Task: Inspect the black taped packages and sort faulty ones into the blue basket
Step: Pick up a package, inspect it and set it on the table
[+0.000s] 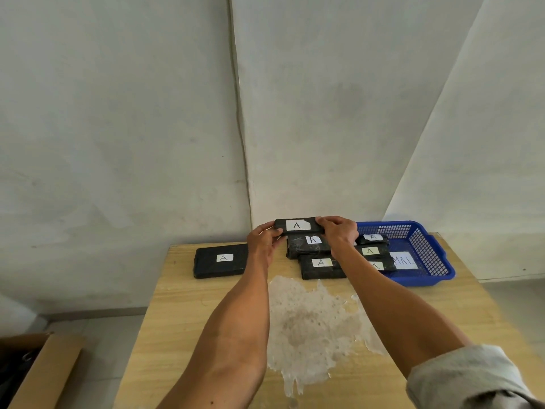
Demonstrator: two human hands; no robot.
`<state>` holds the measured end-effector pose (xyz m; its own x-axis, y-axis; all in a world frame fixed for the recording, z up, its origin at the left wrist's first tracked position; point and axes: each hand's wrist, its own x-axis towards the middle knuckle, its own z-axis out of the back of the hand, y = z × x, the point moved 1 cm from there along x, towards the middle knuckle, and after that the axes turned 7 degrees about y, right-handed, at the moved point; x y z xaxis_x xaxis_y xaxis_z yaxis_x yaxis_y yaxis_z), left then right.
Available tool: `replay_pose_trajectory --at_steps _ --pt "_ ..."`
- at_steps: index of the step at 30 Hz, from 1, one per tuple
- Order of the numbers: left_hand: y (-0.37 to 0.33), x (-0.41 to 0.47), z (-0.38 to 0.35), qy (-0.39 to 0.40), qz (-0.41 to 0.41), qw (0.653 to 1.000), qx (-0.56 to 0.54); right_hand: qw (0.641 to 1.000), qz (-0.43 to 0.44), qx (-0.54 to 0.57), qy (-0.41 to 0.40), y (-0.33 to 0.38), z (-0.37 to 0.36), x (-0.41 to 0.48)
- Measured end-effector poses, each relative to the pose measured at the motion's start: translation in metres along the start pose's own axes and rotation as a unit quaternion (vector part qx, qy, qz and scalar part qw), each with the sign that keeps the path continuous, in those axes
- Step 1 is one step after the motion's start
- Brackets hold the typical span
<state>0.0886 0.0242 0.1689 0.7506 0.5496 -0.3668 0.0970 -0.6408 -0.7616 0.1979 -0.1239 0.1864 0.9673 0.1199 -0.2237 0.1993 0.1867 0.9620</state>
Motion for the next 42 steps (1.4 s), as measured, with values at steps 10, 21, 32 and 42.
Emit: replay_pose_trajectory --at_steps 10,21,32,42 --pt "-0.002 0.011 0.000 -0.070 -0.017 0.997 0.025 0.993 -0.003 0.008 0.116 -0.002 0.007 -0.012" --pt "-0.004 0.000 -0.020 0.050 -0.003 0.999 0.008 0.963 0.076 -0.189 0.178 -0.017 0.015 -0.006" --pt "-0.003 -0.006 -0.035 0.076 0.012 0.996 0.035 0.963 0.143 -0.154 0.168 -0.018 0.005 -0.016" --pt "-0.011 -0.014 -0.031 0.093 -0.004 0.995 0.032 0.961 0.168 -0.158 0.156 -0.016 0.003 -0.020"
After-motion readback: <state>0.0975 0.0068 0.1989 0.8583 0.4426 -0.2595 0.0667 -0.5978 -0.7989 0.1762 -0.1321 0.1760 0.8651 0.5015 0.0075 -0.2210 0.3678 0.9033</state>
